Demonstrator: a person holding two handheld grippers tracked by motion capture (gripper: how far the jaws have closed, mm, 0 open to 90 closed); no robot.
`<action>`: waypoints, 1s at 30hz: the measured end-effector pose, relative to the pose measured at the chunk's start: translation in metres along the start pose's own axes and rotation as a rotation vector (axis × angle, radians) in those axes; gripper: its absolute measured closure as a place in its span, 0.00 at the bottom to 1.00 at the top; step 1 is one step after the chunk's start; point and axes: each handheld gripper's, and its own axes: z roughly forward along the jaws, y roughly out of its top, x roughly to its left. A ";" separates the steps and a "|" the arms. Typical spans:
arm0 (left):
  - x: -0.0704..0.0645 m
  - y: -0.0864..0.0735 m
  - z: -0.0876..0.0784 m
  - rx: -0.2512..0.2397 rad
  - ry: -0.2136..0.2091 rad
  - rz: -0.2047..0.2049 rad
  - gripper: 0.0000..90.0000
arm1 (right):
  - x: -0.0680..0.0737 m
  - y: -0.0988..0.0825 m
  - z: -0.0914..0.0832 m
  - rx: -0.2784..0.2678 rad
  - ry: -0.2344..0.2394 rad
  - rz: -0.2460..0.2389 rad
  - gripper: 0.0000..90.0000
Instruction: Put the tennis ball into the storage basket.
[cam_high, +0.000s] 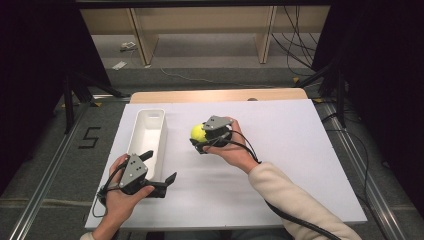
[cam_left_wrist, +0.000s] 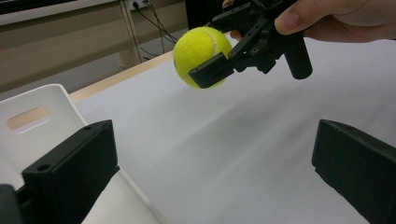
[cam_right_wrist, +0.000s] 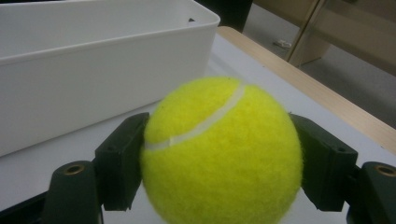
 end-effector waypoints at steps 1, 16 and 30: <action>0.000 0.000 0.000 0.000 0.000 0.000 0.00 | 0.000 0.000 0.000 0.000 0.000 0.000 0.30; 0.000 0.000 0.000 -0.001 0.002 -0.001 0.00 | 0.003 0.002 -0.001 -0.004 0.008 -0.001 0.30; 0.000 0.000 0.000 -0.002 0.002 -0.002 0.00 | 0.006 0.005 -0.001 -0.009 0.013 -0.004 0.30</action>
